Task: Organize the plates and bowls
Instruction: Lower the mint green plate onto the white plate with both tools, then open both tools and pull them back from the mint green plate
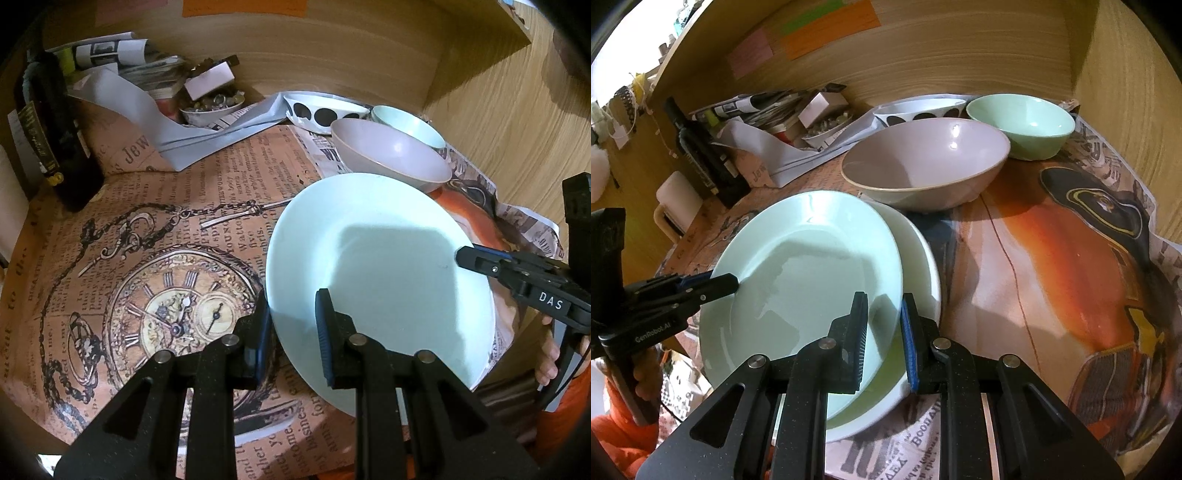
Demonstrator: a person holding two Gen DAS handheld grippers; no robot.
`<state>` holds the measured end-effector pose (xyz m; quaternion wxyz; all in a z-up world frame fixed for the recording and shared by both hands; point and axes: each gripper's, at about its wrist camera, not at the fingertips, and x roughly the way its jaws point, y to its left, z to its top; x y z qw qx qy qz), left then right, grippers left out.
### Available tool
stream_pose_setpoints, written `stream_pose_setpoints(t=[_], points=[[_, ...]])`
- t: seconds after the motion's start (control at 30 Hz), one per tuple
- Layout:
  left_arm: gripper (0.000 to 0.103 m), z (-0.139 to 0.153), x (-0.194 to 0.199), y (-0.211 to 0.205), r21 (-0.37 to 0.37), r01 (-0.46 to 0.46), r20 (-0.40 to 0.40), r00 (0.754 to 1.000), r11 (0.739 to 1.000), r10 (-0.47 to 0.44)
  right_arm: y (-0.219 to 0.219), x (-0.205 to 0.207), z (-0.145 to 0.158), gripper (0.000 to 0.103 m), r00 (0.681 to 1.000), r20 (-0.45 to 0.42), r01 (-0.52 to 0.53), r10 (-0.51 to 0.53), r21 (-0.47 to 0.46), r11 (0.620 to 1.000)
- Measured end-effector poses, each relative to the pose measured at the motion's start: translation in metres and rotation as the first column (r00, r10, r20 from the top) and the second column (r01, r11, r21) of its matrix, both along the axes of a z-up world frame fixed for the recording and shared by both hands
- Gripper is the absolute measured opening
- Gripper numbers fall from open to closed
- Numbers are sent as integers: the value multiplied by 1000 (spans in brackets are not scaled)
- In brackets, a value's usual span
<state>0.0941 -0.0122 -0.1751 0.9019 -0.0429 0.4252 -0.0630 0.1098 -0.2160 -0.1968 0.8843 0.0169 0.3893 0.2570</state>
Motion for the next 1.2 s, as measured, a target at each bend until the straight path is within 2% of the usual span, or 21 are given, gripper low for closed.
stream_pose_setpoints(t=[0.2,0.43,0.6,0.67,0.73,0.8,1.03,1.2], points=[[23,-3,4,-3,15,-3,3,1000,1000,3,-2,-1,1,16,1000,0,8,-8,9,1000],[27,-5,7,-12,73,-3,21,1000,997,1,-2,-4,2,16,1000,16,14,-14,-4,1000],[27,-5,8,-12,83,1,26,1000,997,-3,1,-6,3,16,999,34,18,-17,-32,999],[30,-6,9,-13,86,5,26,1000,996,-7,2,-7,4,17,999,42,20,-18,-46,999],[42,-6,10,-15,78,19,23,1000,997,-20,3,-8,4,17,998,52,21,-18,-62,998],[48,-6,11,-17,66,32,23,999,997,-33,4,-9,4,17,998,62,22,-18,-77,997],[58,-2,11,-21,72,45,51,997,996,-49,2,-13,8,17,994,100,48,-38,-101,994],[60,5,8,-18,61,47,77,996,997,-52,-3,-17,17,17,990,131,58,-47,-84,995]])
